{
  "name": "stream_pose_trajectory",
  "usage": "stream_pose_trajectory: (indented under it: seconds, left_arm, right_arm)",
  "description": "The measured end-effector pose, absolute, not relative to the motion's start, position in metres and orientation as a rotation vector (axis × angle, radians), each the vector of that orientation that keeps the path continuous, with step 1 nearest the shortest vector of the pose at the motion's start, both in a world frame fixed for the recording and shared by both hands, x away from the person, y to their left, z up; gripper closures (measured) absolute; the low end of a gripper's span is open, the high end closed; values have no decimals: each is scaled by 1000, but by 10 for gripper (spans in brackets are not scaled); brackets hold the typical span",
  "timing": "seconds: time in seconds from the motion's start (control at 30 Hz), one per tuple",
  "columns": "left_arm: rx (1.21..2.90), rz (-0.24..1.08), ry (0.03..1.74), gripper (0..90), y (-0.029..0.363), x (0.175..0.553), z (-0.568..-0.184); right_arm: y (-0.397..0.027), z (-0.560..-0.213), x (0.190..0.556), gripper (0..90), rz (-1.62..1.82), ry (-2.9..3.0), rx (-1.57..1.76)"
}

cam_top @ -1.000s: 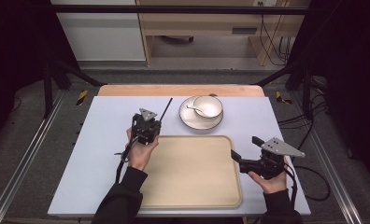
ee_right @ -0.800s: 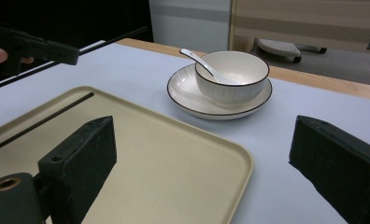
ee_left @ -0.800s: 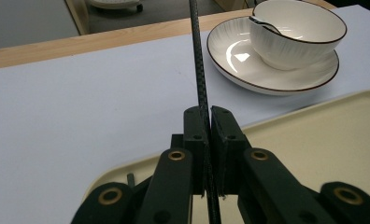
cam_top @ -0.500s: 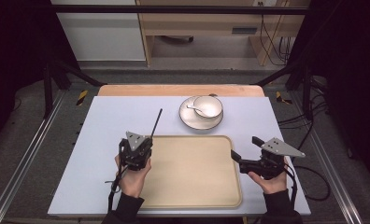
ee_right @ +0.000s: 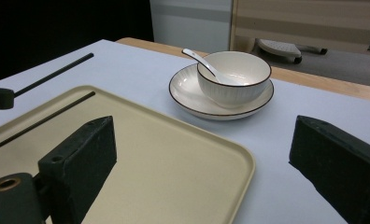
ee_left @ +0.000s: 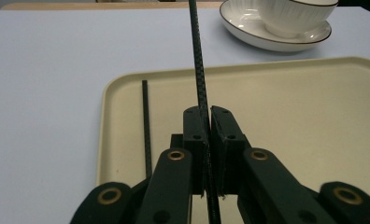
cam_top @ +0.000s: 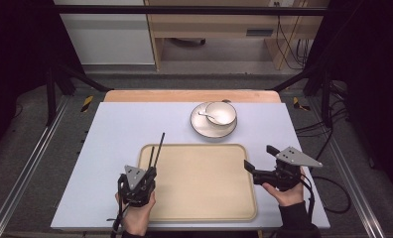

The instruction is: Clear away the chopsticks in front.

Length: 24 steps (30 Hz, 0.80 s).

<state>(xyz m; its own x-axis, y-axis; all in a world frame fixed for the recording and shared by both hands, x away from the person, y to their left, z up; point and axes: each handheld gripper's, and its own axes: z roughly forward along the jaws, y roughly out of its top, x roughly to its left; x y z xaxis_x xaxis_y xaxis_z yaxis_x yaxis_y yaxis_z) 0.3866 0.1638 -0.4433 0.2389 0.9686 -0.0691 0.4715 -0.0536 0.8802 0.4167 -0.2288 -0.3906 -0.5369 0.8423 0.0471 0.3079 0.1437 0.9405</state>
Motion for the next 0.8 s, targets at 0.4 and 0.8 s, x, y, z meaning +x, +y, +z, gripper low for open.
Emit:
stream_pose_trajectory:
  seconds: [0.4,0.8]
  left_arm:
    - [1701,701,1424,846,160,379,-467]
    - [1799,709,1494,842,155,389,-481]
  right_arm:
    - [-227,-393,418,75,1383,1934,1099]
    - [-226,-394,418,75,1378,1942,1099]
